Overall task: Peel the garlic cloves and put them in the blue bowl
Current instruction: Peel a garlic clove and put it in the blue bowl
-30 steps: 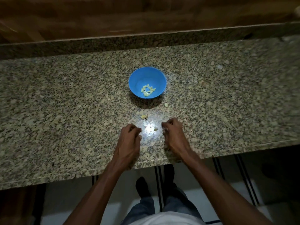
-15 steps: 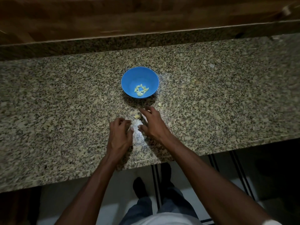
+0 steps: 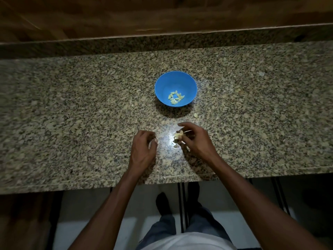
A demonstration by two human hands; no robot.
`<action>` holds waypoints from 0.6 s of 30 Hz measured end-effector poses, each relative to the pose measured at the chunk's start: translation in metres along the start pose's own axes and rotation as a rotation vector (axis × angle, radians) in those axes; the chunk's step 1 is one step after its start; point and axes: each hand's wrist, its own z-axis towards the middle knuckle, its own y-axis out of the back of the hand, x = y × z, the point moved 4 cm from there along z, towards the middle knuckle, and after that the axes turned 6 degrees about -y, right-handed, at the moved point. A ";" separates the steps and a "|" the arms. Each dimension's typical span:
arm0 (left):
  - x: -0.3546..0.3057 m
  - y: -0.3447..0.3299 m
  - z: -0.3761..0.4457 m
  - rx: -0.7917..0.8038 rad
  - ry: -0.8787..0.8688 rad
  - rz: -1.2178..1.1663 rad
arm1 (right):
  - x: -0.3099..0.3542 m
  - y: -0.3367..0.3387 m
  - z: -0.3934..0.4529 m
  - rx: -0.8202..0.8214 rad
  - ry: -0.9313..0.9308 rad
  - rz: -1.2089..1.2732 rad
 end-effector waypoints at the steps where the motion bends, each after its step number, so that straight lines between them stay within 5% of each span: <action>1: 0.001 -0.001 0.002 0.009 0.004 0.004 | -0.001 0.002 0.000 0.011 -0.032 0.038; 10: -0.014 -0.022 -0.009 0.132 -0.109 -0.002 | -0.010 0.002 -0.004 0.065 -0.190 0.239; 18: -0.016 -0.016 0.007 0.037 -0.009 0.000 | -0.024 0.006 -0.012 0.154 -0.419 0.578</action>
